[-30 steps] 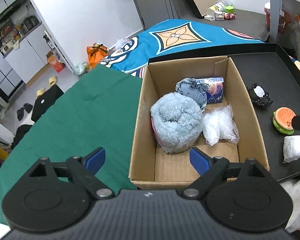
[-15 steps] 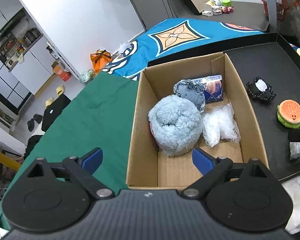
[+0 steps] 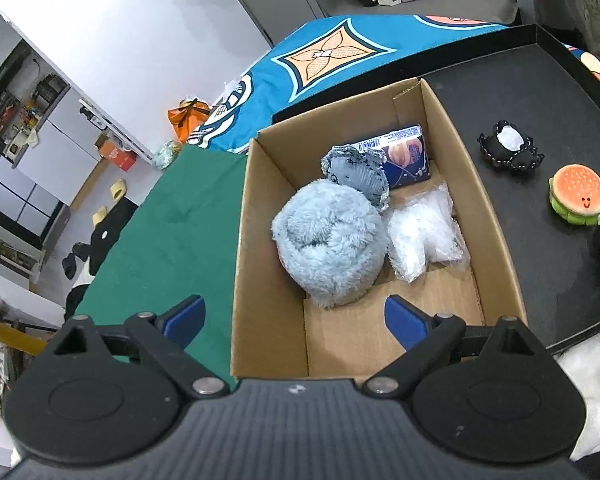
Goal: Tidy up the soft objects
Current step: 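Close the right gripper on the white cloth item, then carry the white cloth item with the right gripper into the box and release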
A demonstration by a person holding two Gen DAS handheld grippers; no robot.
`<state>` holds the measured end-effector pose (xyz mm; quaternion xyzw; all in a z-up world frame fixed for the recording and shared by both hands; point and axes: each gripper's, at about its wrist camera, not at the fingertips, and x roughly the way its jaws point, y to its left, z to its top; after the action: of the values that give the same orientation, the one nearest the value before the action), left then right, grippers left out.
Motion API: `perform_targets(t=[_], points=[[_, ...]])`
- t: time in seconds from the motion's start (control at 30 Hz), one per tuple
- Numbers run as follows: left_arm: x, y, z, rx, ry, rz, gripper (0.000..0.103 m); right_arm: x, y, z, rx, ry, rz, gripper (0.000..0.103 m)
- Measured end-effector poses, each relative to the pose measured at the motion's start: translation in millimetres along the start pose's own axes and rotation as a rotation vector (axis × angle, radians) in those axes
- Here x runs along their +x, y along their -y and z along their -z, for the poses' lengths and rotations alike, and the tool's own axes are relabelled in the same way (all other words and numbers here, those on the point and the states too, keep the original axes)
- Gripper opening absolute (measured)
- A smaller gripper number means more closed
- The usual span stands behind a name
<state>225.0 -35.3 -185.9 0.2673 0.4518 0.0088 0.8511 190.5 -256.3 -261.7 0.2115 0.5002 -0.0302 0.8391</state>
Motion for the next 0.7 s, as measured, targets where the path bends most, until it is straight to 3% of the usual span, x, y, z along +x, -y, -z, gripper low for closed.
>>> perform_targets(t=[0.7], points=[[-1,-6,2,-0.031,0.001,0.024,0.096,-19,-10,-8,-0.035,0.078,-0.031,0.031]])
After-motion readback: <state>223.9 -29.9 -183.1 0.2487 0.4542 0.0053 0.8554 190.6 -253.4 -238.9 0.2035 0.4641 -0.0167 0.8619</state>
